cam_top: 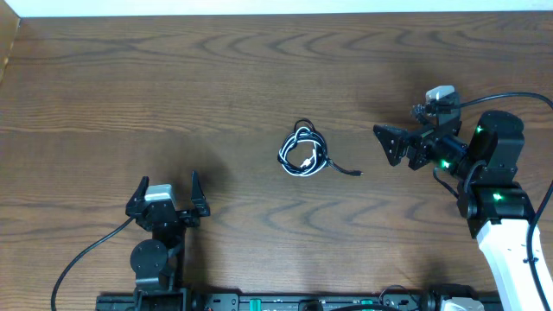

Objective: Untangle cables

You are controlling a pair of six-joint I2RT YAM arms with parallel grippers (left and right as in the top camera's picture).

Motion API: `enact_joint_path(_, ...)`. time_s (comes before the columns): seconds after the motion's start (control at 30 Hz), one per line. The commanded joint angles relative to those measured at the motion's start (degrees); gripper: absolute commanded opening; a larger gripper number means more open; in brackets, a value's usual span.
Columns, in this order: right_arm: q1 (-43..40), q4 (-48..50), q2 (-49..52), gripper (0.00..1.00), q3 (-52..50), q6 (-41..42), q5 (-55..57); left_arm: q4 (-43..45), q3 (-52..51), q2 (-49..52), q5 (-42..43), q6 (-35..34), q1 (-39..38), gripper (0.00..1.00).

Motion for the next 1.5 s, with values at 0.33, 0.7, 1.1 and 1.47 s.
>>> enact_joint_path(0.33,0.5,-2.7,0.0,0.99,1.4,0.3,0.1,-2.5,-0.7,0.0,0.6,0.1,0.2,0.98)
enact_joint_path(0.7,0.5,-5.6,0.5,0.98,1.5,0.3,5.0,-5.0,8.6,8.0,11.6,0.3,0.2,0.98)
enact_joint_path(1.1,0.5,-10.1,1.3,0.92,5.2,0.9,7.8,-22.9,41.2,41.6,24.3,0.3,-1.0,0.98)
enact_joint_path(1.47,0.5,-19.5,14.4,0.88,21.8,2.1,8.0,-37.2,68.4,73.6,27.8,0.1,-12.5,0.98)
